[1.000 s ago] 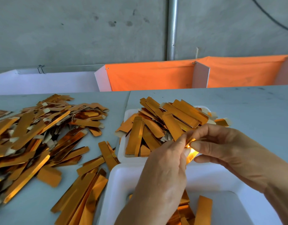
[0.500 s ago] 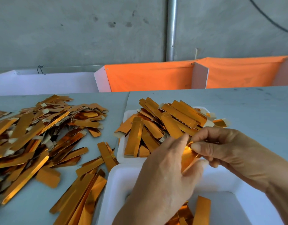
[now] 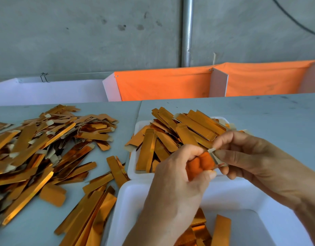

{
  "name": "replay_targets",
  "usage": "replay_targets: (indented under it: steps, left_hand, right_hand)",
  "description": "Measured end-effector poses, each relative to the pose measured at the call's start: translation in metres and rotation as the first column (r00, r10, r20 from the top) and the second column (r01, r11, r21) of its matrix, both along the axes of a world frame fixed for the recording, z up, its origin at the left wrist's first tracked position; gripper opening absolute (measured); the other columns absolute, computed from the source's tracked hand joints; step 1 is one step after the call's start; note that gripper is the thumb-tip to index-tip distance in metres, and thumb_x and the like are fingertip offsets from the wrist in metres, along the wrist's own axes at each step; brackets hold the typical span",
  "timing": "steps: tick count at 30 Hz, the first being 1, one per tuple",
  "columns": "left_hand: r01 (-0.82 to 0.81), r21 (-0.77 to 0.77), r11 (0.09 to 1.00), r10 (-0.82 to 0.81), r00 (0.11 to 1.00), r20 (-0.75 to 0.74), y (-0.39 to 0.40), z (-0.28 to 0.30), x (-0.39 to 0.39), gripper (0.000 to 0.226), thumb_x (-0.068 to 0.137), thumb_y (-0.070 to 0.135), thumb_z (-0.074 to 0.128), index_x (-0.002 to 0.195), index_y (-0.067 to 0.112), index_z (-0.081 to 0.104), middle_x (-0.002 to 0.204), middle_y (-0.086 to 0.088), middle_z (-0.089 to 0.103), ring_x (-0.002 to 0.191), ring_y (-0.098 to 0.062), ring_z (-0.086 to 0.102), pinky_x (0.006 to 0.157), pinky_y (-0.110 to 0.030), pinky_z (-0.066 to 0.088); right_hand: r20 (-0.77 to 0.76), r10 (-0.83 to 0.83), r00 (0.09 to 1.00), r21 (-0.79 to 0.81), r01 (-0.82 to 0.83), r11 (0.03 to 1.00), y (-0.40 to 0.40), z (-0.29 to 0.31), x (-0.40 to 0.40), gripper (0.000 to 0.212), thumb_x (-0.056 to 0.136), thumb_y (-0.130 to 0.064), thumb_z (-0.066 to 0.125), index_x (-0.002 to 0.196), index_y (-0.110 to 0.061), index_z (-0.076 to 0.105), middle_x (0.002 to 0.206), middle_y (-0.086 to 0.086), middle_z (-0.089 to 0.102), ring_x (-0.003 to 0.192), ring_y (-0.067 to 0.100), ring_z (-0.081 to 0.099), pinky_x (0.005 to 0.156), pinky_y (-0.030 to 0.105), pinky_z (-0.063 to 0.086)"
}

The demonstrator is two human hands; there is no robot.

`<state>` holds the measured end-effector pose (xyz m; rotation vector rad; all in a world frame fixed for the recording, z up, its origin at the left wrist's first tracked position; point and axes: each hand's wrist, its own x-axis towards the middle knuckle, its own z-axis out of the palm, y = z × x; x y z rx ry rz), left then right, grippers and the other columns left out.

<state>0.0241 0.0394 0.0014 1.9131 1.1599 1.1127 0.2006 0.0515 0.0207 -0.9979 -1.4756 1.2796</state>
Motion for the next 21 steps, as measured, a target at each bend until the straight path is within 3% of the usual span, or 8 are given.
replay_targets:
  steps: [5, 10, 16, 21]
  left_hand:
    - [-0.001, -0.034, 0.999, 0.001, 1.0, -0.007, 0.003, -0.003, -0.002, 0.024, 0.081, 0.035, 0.07, 0.101, 0.043, 0.059, 0.093, 0.022, 0.064, 0.092, 0.003, 0.06, 0.073, -0.008, 0.048]
    - [-0.008, -0.034, 0.999, 0.008, 1.0, -0.024, 0.004, -0.001, -0.005, 0.025, 0.079, 0.044, 0.068, 0.101, 0.049, 0.057, 0.097, 0.026, 0.063, 0.096, 0.011, 0.055, 0.071, 0.001, 0.043]
    - [0.009, 0.0, 1.0, -0.009, 0.998, -0.067, 0.003, -0.002, -0.004, 0.029, 0.078, 0.04, 0.072, 0.104, 0.043, 0.06, 0.092, 0.022, 0.065, 0.091, 0.004, 0.06, 0.071, -0.007, 0.047]
    - [-0.006, 0.081, 0.997, 0.018, 0.988, -0.156, 0.001, -0.006, -0.003, 0.038, 0.079, 0.036, 0.071, 0.115, 0.038, 0.058, 0.087, 0.033, 0.055, 0.099, 0.015, 0.047, 0.071, 0.003, 0.039]
  right_hand:
    - [0.108, 0.009, 0.994, 0.072, -0.017, 0.997, -0.001, 0.001, 0.002, 0.011, 0.075, -0.022, 0.077, 0.08, -0.017, 0.069, 0.072, 0.006, 0.065, 0.065, 0.018, 0.064, 0.057, 0.024, 0.052]
    - [0.2, 0.074, 0.977, 0.092, -0.094, 0.991, -0.004, 0.005, 0.006, 0.016, 0.074, -0.024, 0.068, 0.089, -0.02, 0.069, 0.084, 0.011, 0.069, 0.078, 0.023, 0.067, 0.063, 0.025, 0.053]
    - [0.236, 0.023, 0.971, 0.096, -0.047, 0.994, -0.004, 0.003, -0.002, 0.004, 0.071, -0.018, 0.065, 0.074, -0.019, 0.067, 0.066, 0.005, 0.064, 0.061, 0.016, 0.062, 0.058, 0.022, 0.051]
    - [0.318, -0.014, 0.948, 0.065, -0.008, 0.998, 0.0, -0.002, -0.008, 0.012, 0.077, -0.005, 0.069, 0.074, -0.013, 0.06, 0.05, -0.004, 0.053, 0.046, 0.01, 0.051, 0.049, 0.018, 0.043]
